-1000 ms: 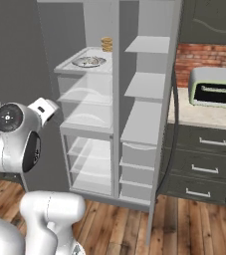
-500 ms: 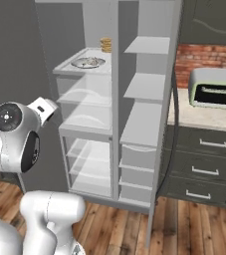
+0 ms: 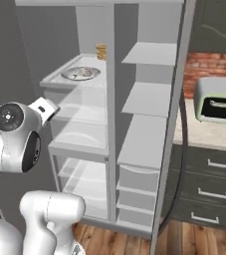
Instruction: Retrieve the fish from the fridge and place it on the saucepan with marinade on the stove.
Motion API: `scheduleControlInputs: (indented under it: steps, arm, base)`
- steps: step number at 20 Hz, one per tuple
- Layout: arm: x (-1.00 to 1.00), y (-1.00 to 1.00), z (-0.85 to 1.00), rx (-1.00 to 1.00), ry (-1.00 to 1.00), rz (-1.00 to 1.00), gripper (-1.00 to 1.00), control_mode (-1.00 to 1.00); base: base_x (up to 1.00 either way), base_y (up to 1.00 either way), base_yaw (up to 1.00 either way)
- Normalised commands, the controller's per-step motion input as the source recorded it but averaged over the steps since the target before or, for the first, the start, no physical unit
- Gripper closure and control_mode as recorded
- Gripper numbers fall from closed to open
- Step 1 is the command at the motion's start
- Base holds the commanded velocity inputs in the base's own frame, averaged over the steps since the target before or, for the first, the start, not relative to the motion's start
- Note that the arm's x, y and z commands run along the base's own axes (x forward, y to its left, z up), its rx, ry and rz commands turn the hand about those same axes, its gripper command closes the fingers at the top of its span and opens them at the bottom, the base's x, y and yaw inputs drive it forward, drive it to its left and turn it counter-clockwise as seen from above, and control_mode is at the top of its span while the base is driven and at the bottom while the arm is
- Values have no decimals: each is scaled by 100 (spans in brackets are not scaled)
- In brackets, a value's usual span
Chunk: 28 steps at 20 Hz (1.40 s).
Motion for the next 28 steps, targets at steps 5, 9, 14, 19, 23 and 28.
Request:
scheduleControlInputs:
  steps: [5, 9, 14, 19, 23, 28]
  arm:
    - [0, 0, 0, 0, 0, 0, -100, 100]
    - [0, 0, 0, 0, 0, 0, -100, 100]
    - [0, 0, 0, 0, 0, 0, -100, 100]
    - [0, 0, 0, 0, 0, 0, -100, 100]
    - [0, 0, 0, 0, 0, 0, -100, 100]
    - [0, 0, 0, 0, 0, 0, -100, 100]
  base:
    - [44, 57, 0]
    - [52, 43, 0]
    - [75, 3, 0]
    - [96, 1, 0]
    - [100, 4, 0]
    - [100, 0, 0]
